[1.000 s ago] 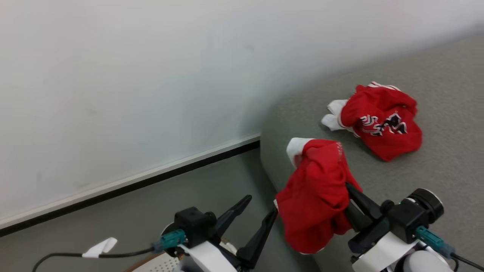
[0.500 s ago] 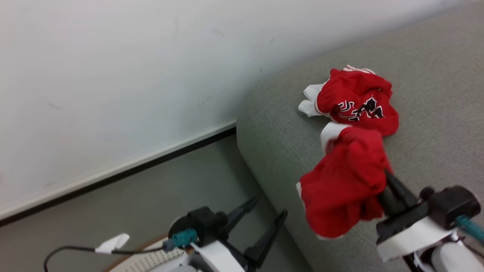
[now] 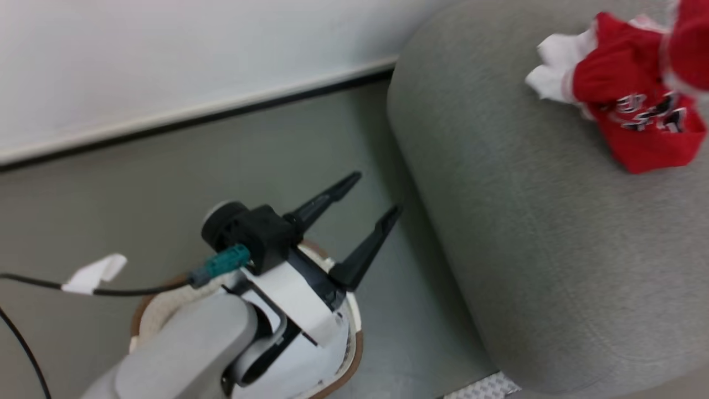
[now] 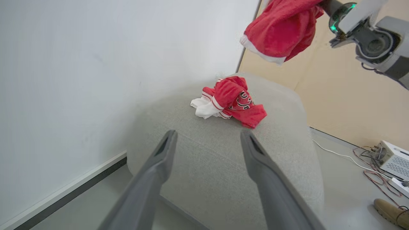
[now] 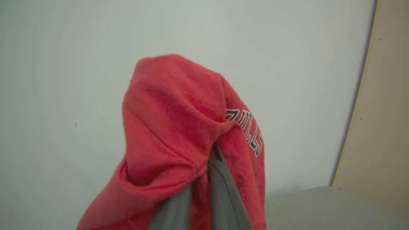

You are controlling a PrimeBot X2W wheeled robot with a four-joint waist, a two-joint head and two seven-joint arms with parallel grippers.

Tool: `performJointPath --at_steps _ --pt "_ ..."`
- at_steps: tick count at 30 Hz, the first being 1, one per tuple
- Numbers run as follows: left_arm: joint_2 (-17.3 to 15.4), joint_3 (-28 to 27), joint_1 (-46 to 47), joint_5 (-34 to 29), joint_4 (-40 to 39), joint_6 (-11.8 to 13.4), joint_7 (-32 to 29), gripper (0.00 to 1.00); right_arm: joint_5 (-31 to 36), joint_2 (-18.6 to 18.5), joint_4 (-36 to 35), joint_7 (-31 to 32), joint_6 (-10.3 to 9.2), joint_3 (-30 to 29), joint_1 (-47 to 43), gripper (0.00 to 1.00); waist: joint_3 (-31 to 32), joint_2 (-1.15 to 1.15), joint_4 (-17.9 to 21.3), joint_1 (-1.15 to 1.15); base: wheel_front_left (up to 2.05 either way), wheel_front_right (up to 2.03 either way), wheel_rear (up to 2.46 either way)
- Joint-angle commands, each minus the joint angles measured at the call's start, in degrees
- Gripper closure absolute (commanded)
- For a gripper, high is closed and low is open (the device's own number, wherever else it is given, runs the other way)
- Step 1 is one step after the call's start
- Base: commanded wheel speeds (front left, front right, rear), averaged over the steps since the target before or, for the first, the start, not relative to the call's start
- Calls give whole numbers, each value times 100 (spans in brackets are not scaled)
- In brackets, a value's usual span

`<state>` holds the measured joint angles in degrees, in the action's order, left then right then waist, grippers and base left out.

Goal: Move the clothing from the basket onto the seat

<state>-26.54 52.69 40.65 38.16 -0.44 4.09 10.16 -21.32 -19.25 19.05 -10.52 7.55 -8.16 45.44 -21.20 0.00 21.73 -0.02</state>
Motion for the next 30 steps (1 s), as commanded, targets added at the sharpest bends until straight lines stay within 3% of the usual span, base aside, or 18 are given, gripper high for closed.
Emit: performJointPath --at_steps 1,6,11,14,15,16,17,18,19,25,30 --pt "-99 -72 124 -77 -70 16 -9 0 159 -36 169 25 -13 -288 270 100 -820 0 -638 2 0 0 0" --pt "-258 -250 356 -56 -299 34 -20 0 970 -146 919 144 -13 -1556 1008 100 -1410 0 -1101 2 0 0 0" --pt "-302 -404 418 14 -410 80 65 0 1891 260 1697 -25 -13 -2513 1301 100 -1741 0 -1384 2 0 0 0" --pt "-375 -468 253 85 -339 102 117 0 2274 554 2135 -223 -14 -2865 1282 64 -1722 0 -1392 2 0 0 0" --pt "-375 -468 253 85 -339 102 117 0 2274 554 2135 -223 -14 -2865 1282 64 -1722 0 -1392 2 0 0 0" --pt "-432 -515 129 133 -290 114 192 0 2500 708 2312 -339 -14 -3136 1192 23 -1614 0 -1368 2 0 0 0" --pt "-432 -515 129 133 -290 114 192 0 2500 708 2312 -339 -14 -3136 1192 23 -1614 0 -1368 2 0 0 0" --pt "-467 -558 61 180 -267 134 234 0 2597 803 2368 -380 -14 -3187 1126 4 -1551 0 -1347 2 0 0 0" --pt "-517 -601 -15 212 -237 151 263 0 2692 899 2424 -408 -14 -3208 1059 0 -1477 0 -1318 2 0 0 0" --pt "-709 -893 -537 467 -77 251 416 0 2967 1159 2050 -466 -14 -3148 630 0 -909 0 -1109 2 0 0 0" --pt "-645 -1131 -948 531 105 332 485 0 2871 1346 1459 -458 -14 -2689 -22 0 -272 0 -988 2 0 0 0"
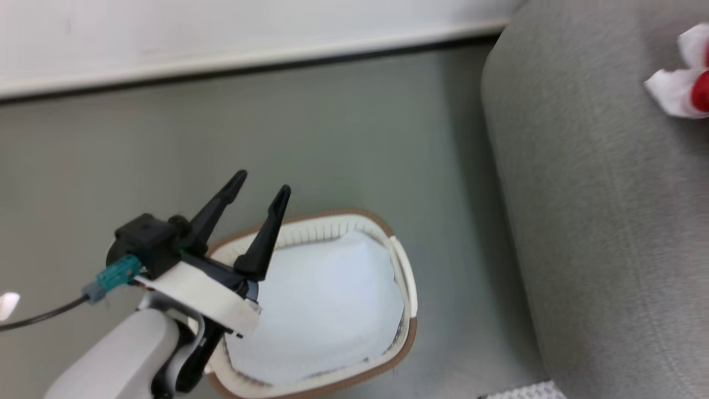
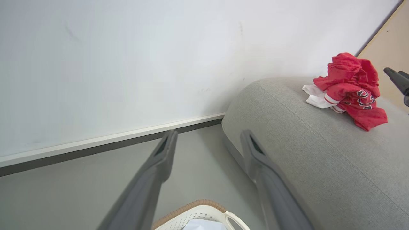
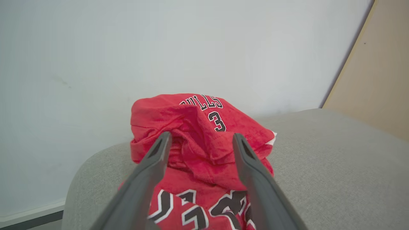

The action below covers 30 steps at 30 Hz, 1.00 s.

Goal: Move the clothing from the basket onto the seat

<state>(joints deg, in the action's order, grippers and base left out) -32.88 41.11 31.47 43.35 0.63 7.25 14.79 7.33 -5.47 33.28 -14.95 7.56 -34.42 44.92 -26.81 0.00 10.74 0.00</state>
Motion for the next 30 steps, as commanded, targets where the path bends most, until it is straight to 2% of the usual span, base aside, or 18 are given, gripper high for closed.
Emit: performJointPath --at_steps 1,7,17,20,24,30 --pt "29 -26 -119 25 37 22 31 0 -70 -10 -86 -14 -15 59 -124 0 416 0 113 0 0 0 0" --pt "312 -501 -695 -160 226 -18 37 0 -356 88 -914 -15 -15 882 -1133 0 1158 0 -16 0 0 0 0" --pt "951 -1579 -2165 -823 786 -137 36 0 -1295 256 -2238 -16 -15 2369 -3251 0 2218 0 -556 0 0 0 0" --pt "1147 -1971 -2500 -1065 938 -180 36 0 -1612 257 -2415 -15 -15 2670 -3804 0 2382 0 -669 0 0 0 0" --pt "1419 -2448 -2916 -1483 1100 -281 37 0 -1697 252 -2519 -16 -15 3013 -4328 0 2597 0 -733 0 0 0 0" --pt "1855 -3184 -3332 -2131 1120 -507 37 0 -1476 254 -2386 -16 -16 3362 -4782 0 2803 0 -755 0 0 0 0"
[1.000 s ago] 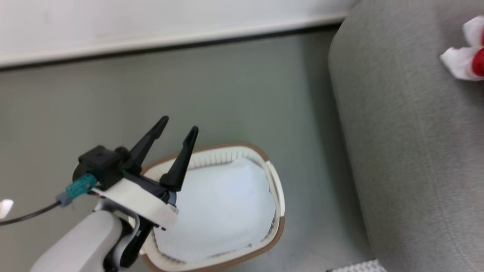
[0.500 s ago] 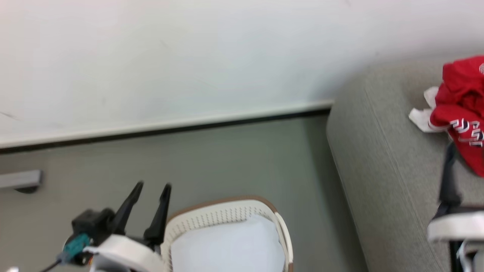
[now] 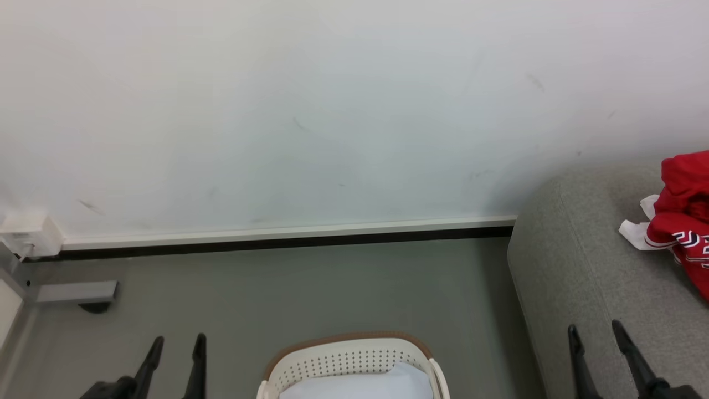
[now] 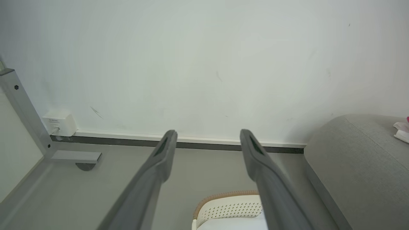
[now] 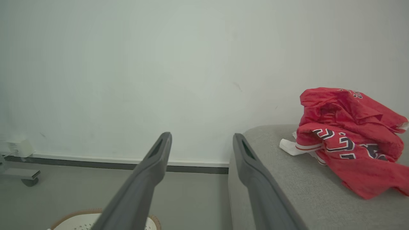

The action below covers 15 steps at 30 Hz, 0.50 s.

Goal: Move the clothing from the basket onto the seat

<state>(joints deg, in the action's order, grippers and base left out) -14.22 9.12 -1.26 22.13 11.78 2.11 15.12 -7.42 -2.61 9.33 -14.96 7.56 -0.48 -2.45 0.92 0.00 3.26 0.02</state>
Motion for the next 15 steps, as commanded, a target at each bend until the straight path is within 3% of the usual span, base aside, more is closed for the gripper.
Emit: performJointPath --at_steps 1,15 --pt "69 -91 -95 -95 8 -50 4 0 32 -36 33 -15 -15 7 -85 0 54 0 -2 -2 0 0 0" --pt "728 -981 -258 -959 227 -700 4 0 -44 -30 229 -16 -15 102 -144 0 192 0 115 -2 0 0 0"
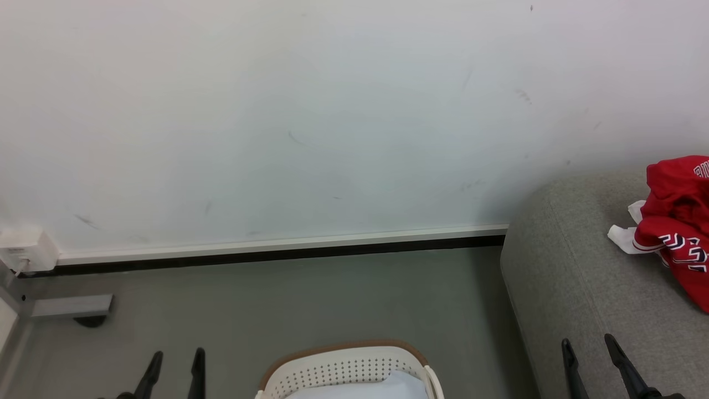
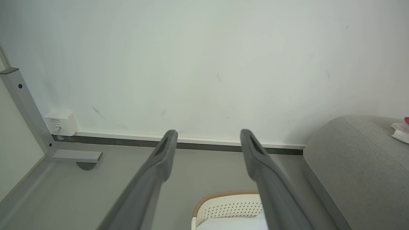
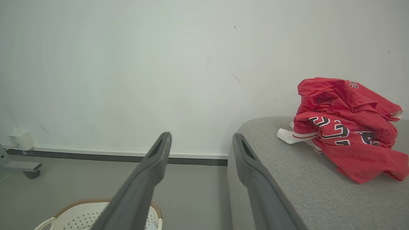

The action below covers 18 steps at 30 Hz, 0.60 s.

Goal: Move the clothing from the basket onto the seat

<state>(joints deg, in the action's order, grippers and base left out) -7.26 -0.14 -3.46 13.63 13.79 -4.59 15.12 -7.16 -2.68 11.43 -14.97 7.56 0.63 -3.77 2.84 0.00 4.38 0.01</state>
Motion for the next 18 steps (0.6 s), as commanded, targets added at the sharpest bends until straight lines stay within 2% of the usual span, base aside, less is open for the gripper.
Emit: performJointPath --at_steps 1,6,7,10,18 --pt "53 -77 -20 -149 42 -58 4 0 -71 -23 26 -15 -15 -10 -6 0 -1 0 1 -1 0 0 0" --pt "157 -134 30 -213 169 -183 4 0 -133 -22 89 -15 -15 54 81 0 -19 0 -15 -1 0 0 0" --pt "160 -128 17 -159 180 -180 -4 100 -125 0 91 1 0 58 26 100 -15 0 -12 -1 0 0 0" --pt "217 -105 -46 -153 342 -178 -17 100 -127 36 236 7 1 78 -43 100 -15 0 -12 -1 0 0 0" --pt "239 -220 131 709 368 -191 -301 100 -1075 9 236 222 0 14 82 100 -31 0 -40 -1 0 0 0"
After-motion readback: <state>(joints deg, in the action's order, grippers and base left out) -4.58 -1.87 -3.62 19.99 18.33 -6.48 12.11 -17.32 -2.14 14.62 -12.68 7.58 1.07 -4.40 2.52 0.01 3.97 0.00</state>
